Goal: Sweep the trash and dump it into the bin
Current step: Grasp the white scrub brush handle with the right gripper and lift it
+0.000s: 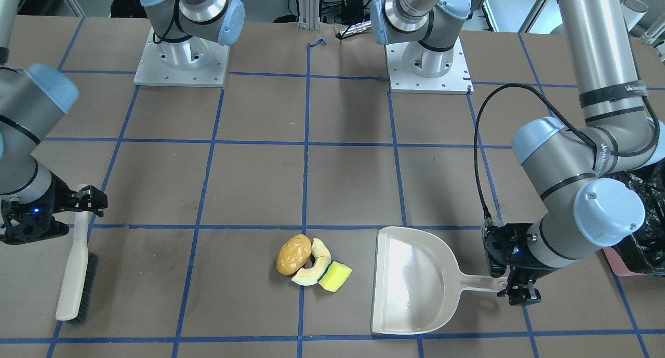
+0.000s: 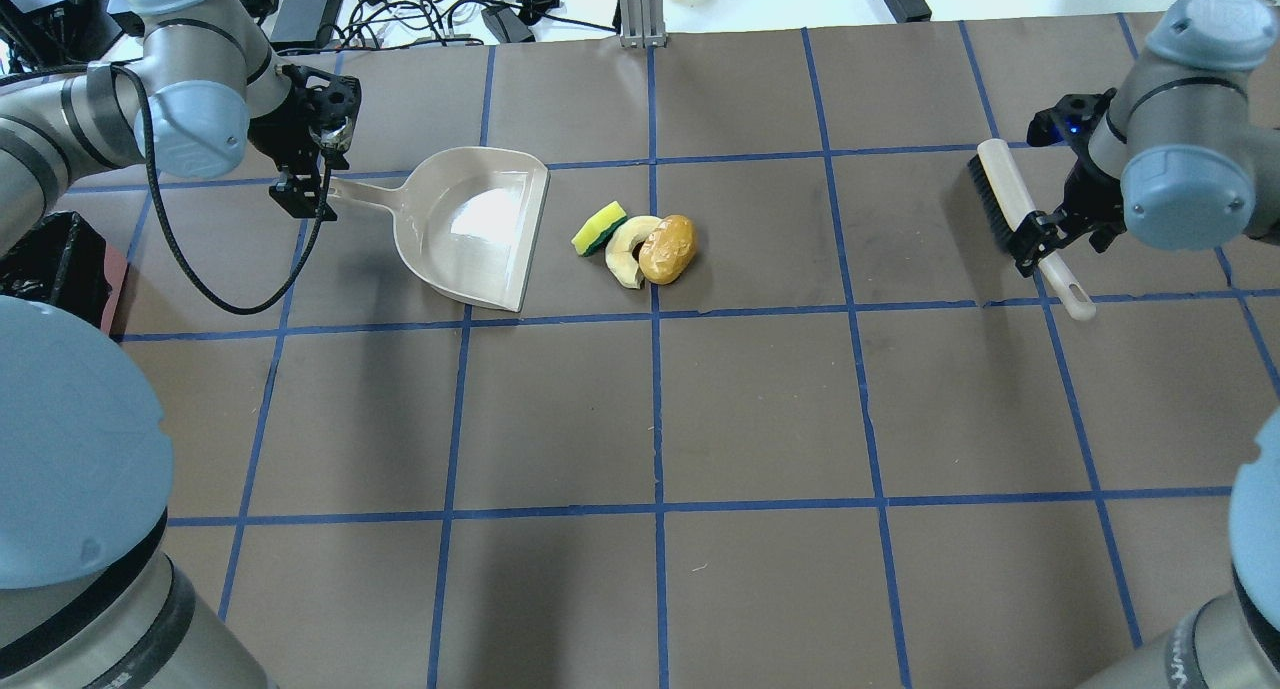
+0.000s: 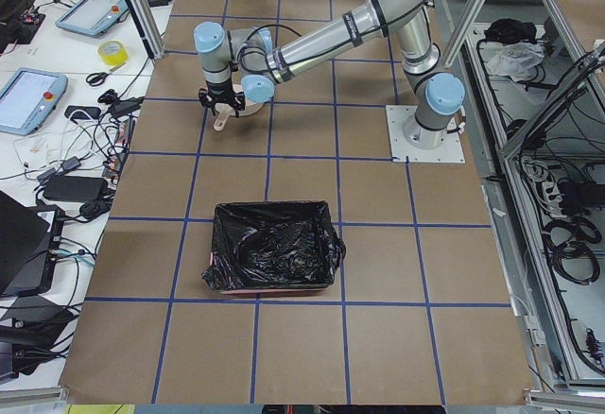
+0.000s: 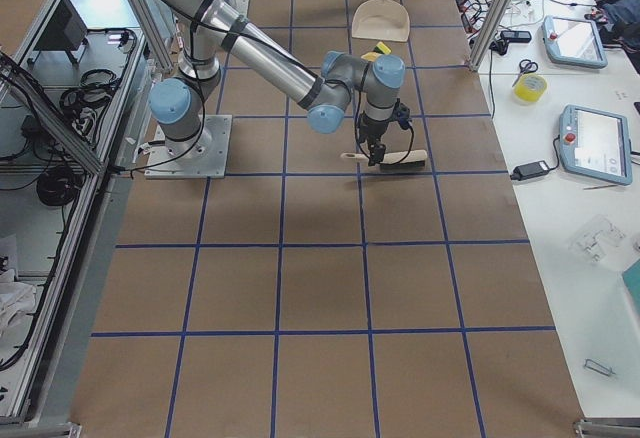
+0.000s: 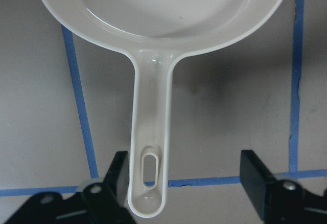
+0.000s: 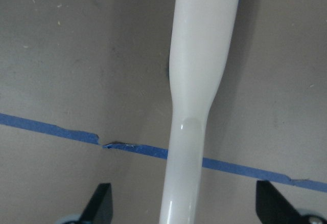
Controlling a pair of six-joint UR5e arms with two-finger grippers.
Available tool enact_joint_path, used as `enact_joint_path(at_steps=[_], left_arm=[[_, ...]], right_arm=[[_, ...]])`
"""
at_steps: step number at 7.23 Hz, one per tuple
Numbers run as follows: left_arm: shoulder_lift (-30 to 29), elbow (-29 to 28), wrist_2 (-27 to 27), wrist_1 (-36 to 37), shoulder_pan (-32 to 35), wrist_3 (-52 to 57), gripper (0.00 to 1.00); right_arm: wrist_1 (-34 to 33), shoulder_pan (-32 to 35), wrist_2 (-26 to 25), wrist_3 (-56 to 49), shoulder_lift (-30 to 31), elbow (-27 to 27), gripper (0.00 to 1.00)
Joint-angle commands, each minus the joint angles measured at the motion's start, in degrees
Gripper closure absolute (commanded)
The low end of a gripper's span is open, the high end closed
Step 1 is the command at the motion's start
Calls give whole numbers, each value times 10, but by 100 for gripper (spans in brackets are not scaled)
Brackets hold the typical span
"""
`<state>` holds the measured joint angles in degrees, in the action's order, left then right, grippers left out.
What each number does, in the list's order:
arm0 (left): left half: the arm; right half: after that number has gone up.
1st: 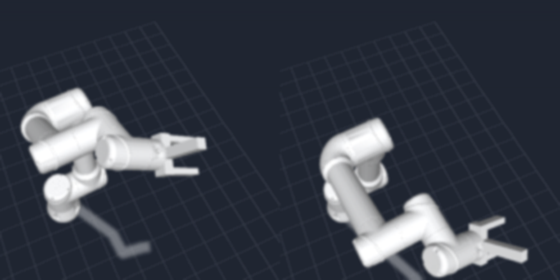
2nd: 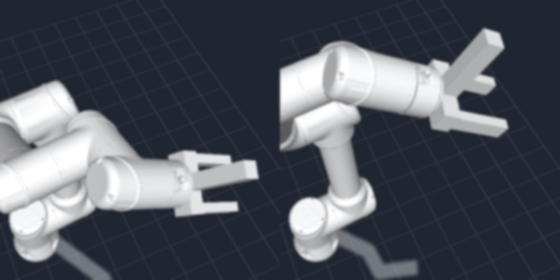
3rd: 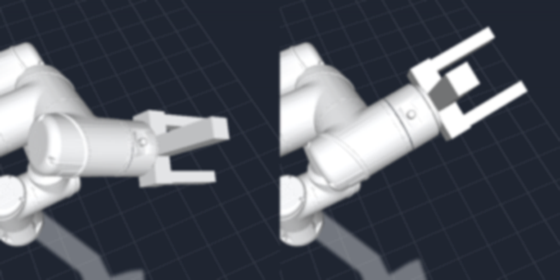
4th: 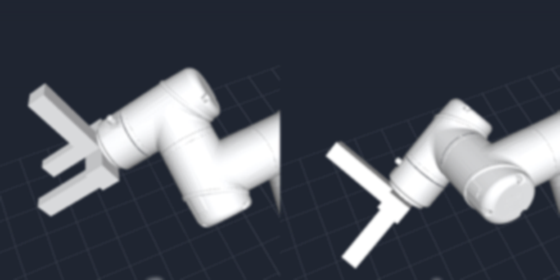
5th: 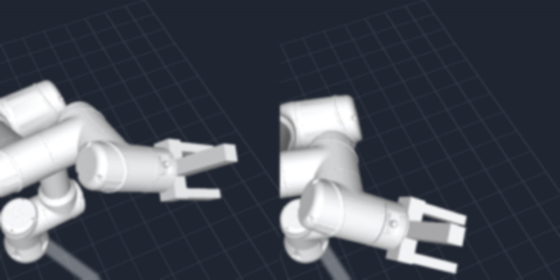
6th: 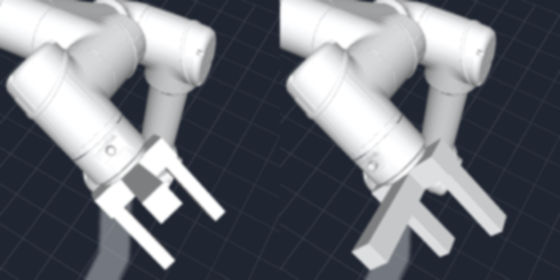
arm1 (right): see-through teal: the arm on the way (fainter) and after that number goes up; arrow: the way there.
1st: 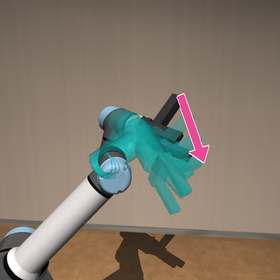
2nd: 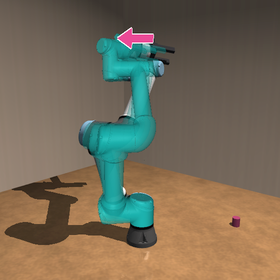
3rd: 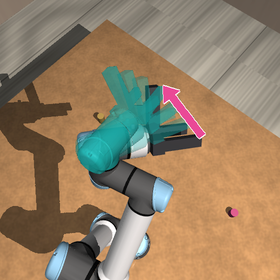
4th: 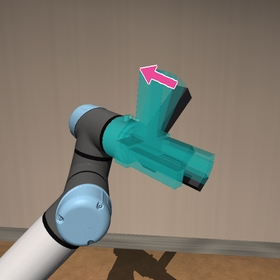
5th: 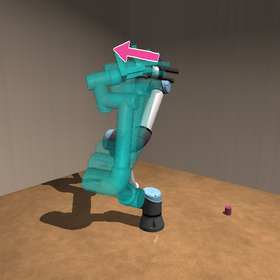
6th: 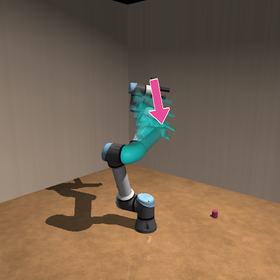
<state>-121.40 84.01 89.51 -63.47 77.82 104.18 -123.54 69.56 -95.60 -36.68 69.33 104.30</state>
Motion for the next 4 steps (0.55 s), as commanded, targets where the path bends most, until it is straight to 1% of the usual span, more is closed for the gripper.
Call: enact_joint_path(at_steps=[1, 2, 3, 4], left_arm=[[-17, -5, -6, 1, 0, -9, 20], [-19, -5, -6, 2, 0, -9, 20], [-23, -4, -5, 2, 1, -7, 20], [-23, -6, -4, 2, 1, -7, 33]], right_arm=[[-17, -6, -2, -24, -12, 13, 22], [-7, -7, -3, -23, -11, 13, 42], [4, -7, -4, -22, -9, 13, 49], [15, -7, -18, -19, -4, 13, 50]])
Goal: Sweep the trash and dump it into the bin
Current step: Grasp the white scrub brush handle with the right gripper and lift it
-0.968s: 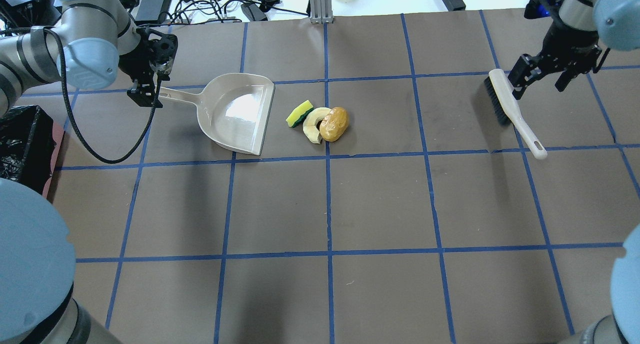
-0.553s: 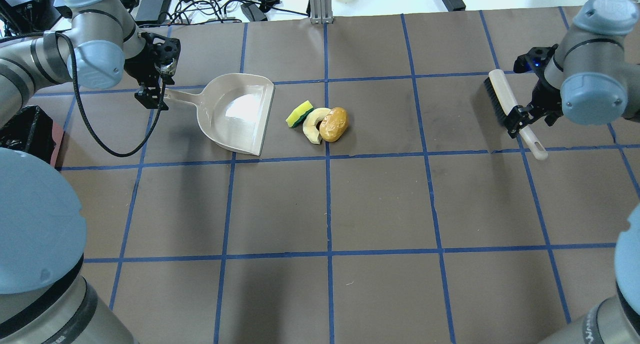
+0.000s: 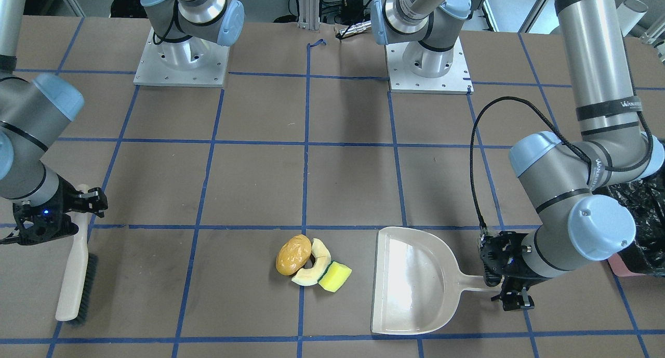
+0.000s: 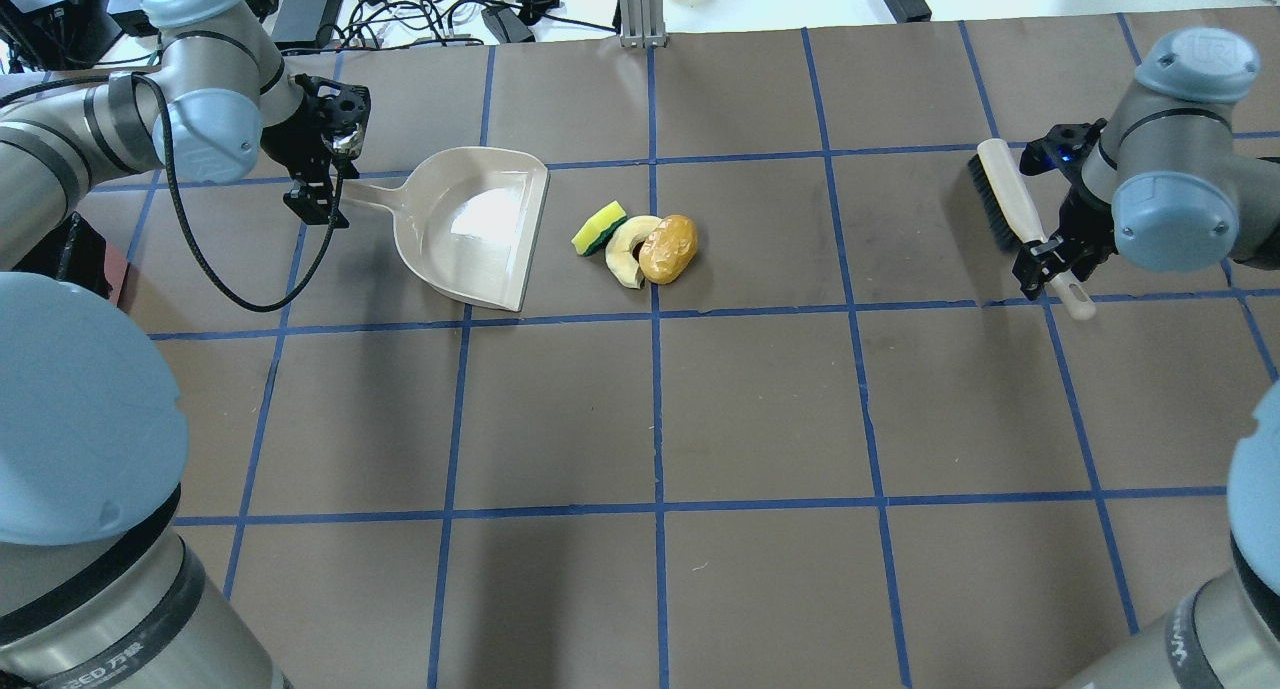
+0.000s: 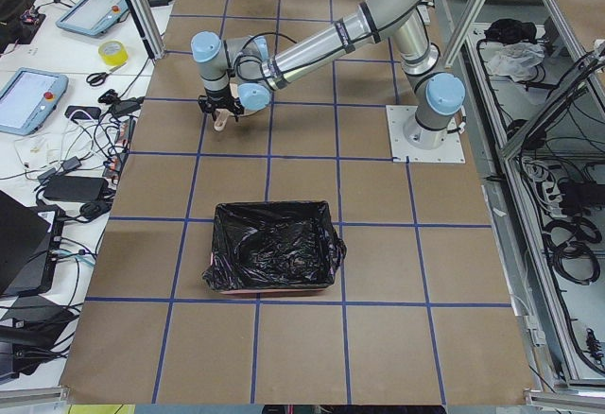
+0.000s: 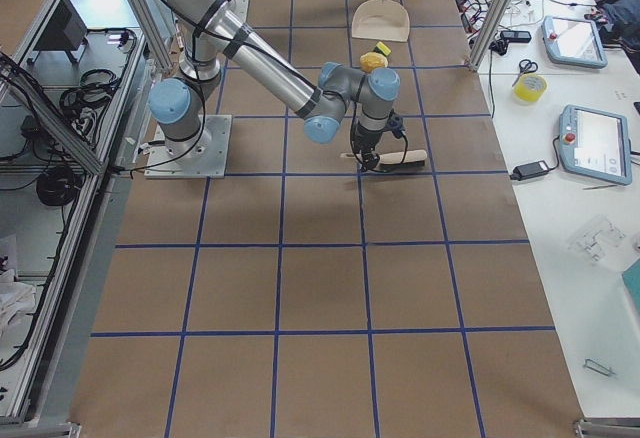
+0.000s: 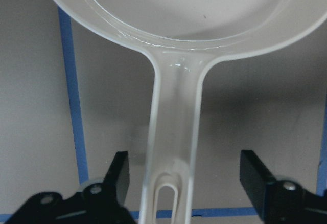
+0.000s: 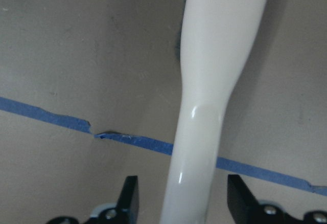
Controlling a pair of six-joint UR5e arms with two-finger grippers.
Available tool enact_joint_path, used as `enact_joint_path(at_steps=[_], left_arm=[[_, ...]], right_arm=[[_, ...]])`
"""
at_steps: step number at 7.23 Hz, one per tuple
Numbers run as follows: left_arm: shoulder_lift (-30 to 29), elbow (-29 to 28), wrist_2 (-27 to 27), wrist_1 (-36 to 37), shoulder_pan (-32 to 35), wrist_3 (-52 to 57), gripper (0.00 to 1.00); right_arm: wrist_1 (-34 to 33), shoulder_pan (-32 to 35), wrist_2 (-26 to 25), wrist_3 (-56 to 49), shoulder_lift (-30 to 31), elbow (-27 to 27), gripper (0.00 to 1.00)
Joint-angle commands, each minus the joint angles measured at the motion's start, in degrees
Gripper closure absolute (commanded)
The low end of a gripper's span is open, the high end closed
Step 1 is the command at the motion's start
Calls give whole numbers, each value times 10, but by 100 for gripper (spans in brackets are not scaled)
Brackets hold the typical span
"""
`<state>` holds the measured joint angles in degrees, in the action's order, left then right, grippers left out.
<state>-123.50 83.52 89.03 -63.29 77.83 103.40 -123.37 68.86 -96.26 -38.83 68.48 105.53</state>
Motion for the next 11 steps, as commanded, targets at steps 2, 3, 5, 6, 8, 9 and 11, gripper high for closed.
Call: enact_joint_path(at_steps=[2, 3, 5, 6, 8, 9, 11], left_arm=[[-3, -5, -1, 0, 2, -1, 68], [-3, -5, -1, 0, 4, -2, 80], [-2, -6, 4, -1, 7, -3, 86], [-1, -6, 8, -1, 8, -3, 86], [5, -5, 12, -2, 10, -6, 86], [8, 0, 22, -2, 15, -22, 86], [9, 1, 26, -1, 21, -28, 86]], right_arm=[[28, 0, -13, 3, 12, -1, 49], [28, 0, -13, 3, 14, -1, 49], [28, 0, -10, 9, 15, -2, 49], [27, 0, -10, 9, 15, -2, 50], [27, 0, -9, 9, 15, -3, 63], [28, 0, -10, 9, 15, -6, 74], [27, 0, -10, 9, 16, -7, 96]])
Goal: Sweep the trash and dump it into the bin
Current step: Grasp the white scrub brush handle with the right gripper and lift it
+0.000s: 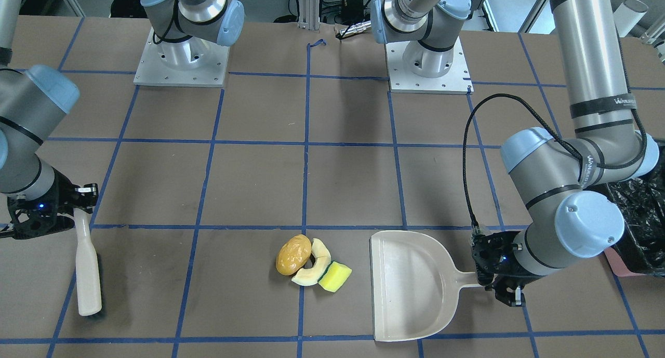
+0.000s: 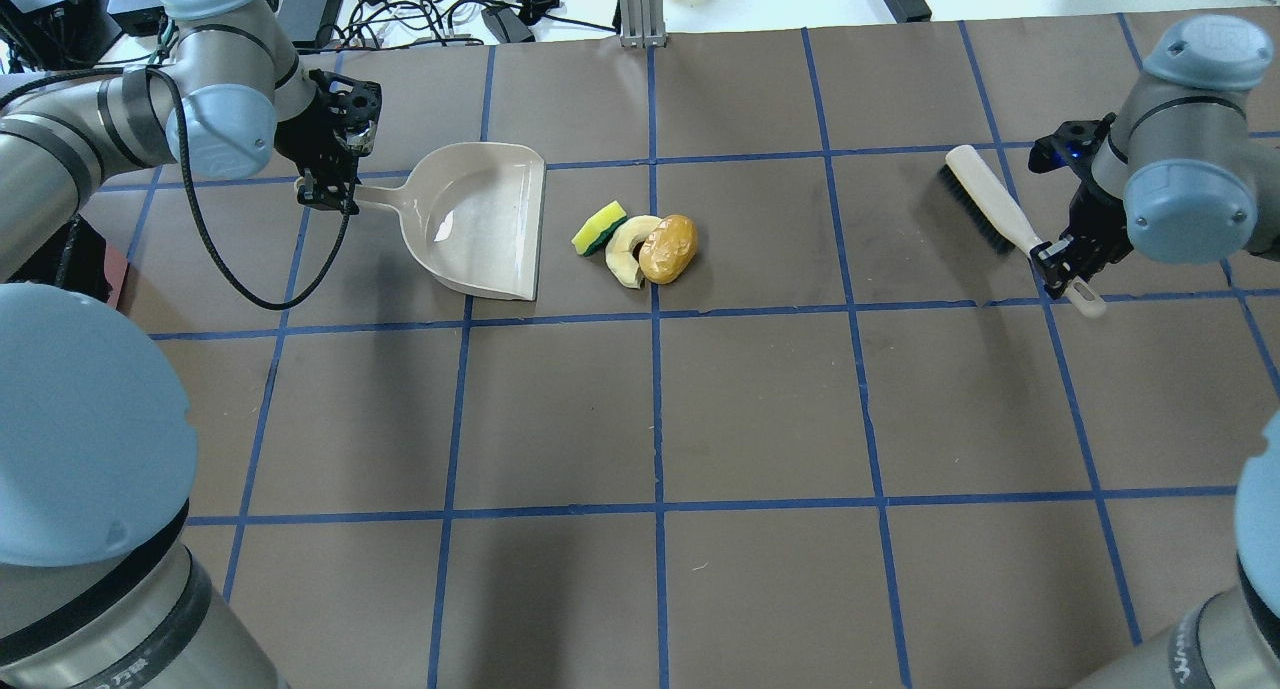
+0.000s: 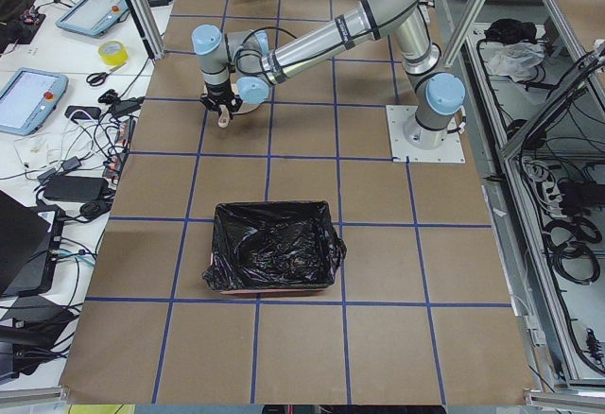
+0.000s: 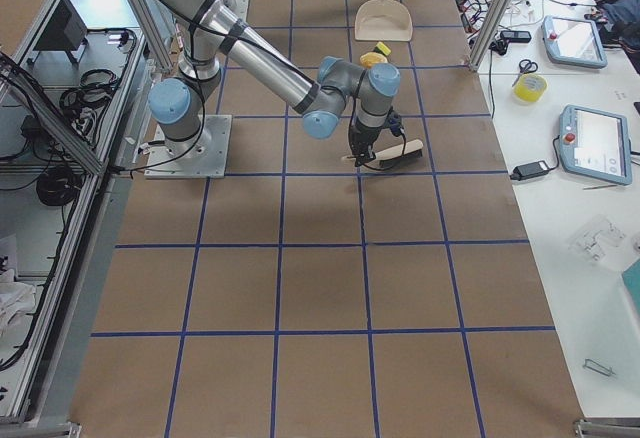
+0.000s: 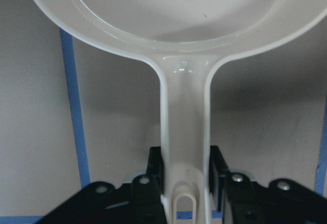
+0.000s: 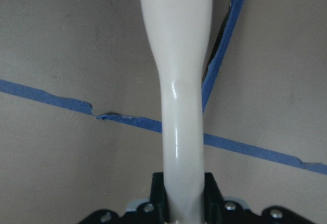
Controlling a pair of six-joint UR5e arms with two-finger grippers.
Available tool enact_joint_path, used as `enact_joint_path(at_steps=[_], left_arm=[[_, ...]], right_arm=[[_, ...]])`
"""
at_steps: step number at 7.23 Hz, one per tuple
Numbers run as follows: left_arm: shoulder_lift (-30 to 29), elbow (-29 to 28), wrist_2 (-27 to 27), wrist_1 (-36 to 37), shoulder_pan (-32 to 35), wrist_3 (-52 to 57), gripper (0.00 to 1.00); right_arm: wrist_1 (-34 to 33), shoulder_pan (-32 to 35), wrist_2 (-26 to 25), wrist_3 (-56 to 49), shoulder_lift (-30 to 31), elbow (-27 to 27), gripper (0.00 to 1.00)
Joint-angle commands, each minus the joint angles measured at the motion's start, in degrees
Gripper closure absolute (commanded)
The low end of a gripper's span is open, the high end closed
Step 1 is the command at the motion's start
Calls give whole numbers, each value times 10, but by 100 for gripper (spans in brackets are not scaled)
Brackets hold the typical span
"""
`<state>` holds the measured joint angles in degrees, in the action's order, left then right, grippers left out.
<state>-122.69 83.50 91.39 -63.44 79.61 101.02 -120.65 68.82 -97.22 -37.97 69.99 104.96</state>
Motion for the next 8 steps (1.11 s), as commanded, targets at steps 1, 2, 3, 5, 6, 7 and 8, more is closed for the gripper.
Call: enact_joint_path(at_steps=[1, 2, 3, 5, 6, 7, 8], left_arm=[[0, 1, 3, 1, 3, -4, 86], [0, 2, 2, 1, 4, -5, 86], [0, 2, 2, 0, 5, -7, 86], [1, 3, 2, 1, 5, -20, 86], [0, 3, 2, 1, 5, -20, 86], [-2, 2, -2, 1, 5, -28, 86], [-2, 3, -2, 1, 6, -30, 86]], right_arm=[[0, 2, 1, 2, 4, -3, 97], [1, 4, 0, 27, 19, -3, 98], [15, 7, 4, 53, 28, -3, 98], [39, 28, 11, 151, 40, -3, 100], [47, 51, 18, 205, 43, -3, 100], [61, 68, 20, 229, 45, -3, 100], [88, 89, 21, 265, 53, -3, 100]])
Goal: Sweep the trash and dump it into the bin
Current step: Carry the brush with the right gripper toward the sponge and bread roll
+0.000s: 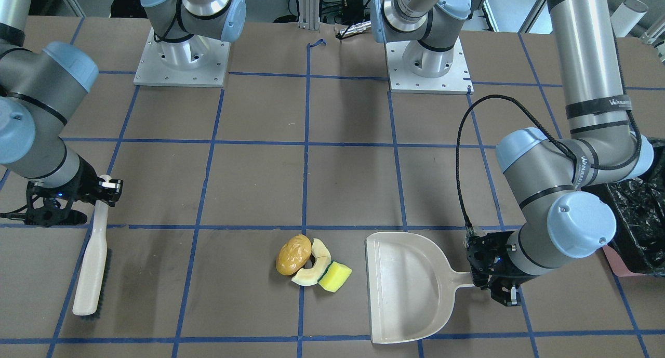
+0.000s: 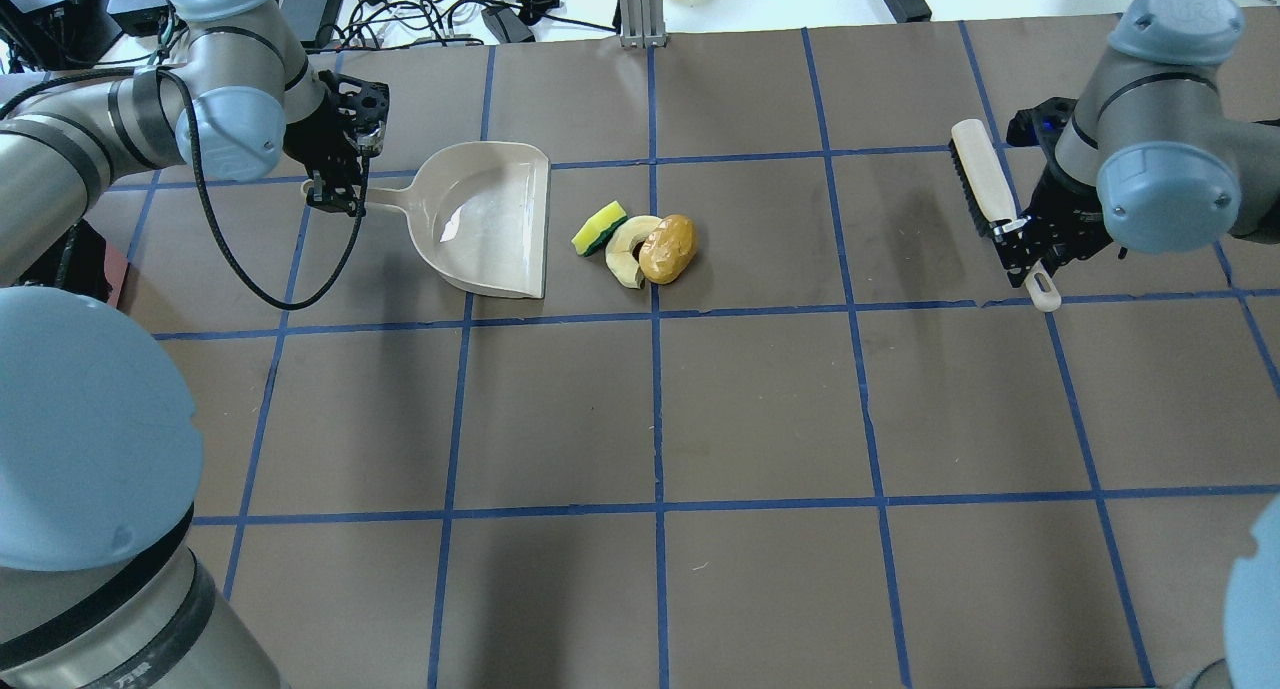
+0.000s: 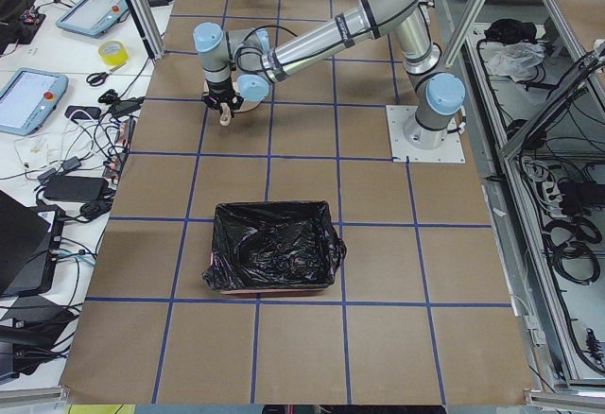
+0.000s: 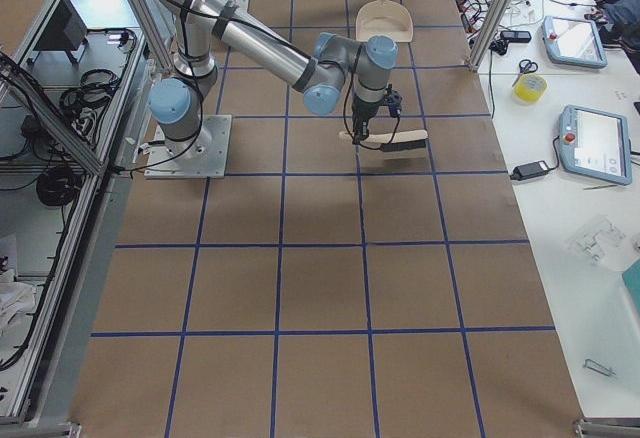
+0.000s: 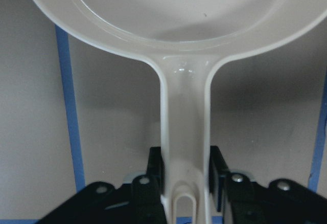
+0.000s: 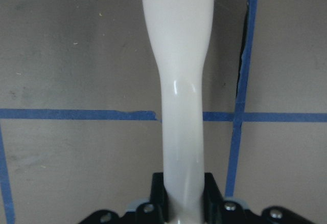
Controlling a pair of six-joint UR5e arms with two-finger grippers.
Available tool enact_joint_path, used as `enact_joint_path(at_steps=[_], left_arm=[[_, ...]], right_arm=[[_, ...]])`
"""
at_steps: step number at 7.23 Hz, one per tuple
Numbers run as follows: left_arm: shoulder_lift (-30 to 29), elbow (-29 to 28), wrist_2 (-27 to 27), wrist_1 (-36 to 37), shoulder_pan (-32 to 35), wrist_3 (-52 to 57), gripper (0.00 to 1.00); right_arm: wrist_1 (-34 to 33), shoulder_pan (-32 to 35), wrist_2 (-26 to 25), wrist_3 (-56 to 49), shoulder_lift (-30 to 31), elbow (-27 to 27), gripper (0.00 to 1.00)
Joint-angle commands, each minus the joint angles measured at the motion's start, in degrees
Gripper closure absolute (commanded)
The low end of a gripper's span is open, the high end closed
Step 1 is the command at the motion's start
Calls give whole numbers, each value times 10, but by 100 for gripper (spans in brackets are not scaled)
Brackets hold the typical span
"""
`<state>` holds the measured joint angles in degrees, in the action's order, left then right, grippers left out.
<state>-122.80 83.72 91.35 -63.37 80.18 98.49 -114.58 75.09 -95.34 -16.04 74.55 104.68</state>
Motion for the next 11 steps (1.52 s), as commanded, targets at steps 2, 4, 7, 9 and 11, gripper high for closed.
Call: enact_joint_path(at_steps=[2, 4, 7, 9, 11], left_arm=[[-1, 0, 0, 0, 0, -5, 86], [-2, 0, 0, 0, 1, -5, 86], [-2, 0, 0, 0, 0, -5, 86], [-2, 0, 0, 0, 1, -5, 86], [-2, 1, -1, 0, 1, -5, 86]], right_arm=[[42, 92, 23, 146, 10, 0, 100], [44, 173, 32, 261, 9, 0, 100], [41, 278, 93, 466, 10, 0, 100], [35, 312, 137, 546, 8, 0, 100], [36, 329, 169, 554, -11, -2, 100]])
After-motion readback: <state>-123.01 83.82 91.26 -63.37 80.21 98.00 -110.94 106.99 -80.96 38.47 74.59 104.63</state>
